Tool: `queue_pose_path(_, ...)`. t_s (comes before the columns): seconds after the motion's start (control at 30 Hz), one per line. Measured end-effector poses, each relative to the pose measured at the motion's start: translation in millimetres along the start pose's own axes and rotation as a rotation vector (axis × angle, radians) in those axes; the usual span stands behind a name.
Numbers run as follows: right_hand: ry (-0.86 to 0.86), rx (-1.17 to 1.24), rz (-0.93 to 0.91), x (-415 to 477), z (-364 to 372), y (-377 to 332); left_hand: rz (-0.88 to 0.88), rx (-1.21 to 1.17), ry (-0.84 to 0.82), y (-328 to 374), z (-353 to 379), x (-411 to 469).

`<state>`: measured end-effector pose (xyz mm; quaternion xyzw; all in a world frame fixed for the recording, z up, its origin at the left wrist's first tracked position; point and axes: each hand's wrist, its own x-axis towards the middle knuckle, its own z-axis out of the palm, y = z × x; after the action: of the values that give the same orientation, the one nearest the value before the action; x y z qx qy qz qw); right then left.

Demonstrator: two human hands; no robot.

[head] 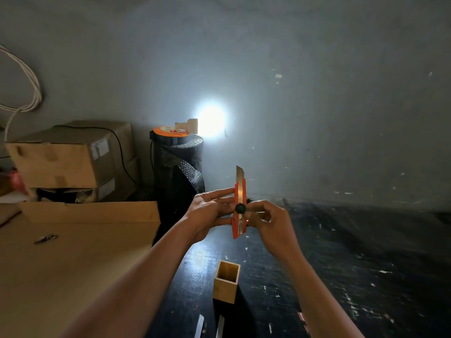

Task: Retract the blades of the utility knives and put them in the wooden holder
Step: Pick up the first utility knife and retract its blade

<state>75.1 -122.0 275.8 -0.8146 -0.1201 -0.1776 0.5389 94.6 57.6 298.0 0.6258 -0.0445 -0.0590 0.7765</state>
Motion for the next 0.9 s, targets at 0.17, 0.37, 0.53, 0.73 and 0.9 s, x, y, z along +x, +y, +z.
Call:
queue_pose_path(0.17, 0.016, 0.014, -0.021, -4.0, 4.7, -5.4, 0.031, 0.061, -0.022, 5.8, -0.4, -3.8)
queue_pose_path(0.37, -0.014, -0.010, -0.048, 3.4, 4.2, -11.1, 0.040, 0.061, -0.044, 13.4, 2.6, -7.9)
queue_pose_path(0.53, -0.118, -0.037, -0.041, 2.7, 1.3, -8.9, 0.040, 0.087, -0.011, 15.1, 2.7, -9.0)
queue_pose_path(0.73, -0.152, 0.001, -0.051, -3.4, 1.1, -6.6, 0.081, 0.127, 0.051, 12.7, 5.7, -5.7)
queue_pose_path(0.9, -0.153, -0.039, -0.055, -5.5, 1.1, -8.0, 0.097, 0.118, 0.056, 12.7, 10.1, -5.5)
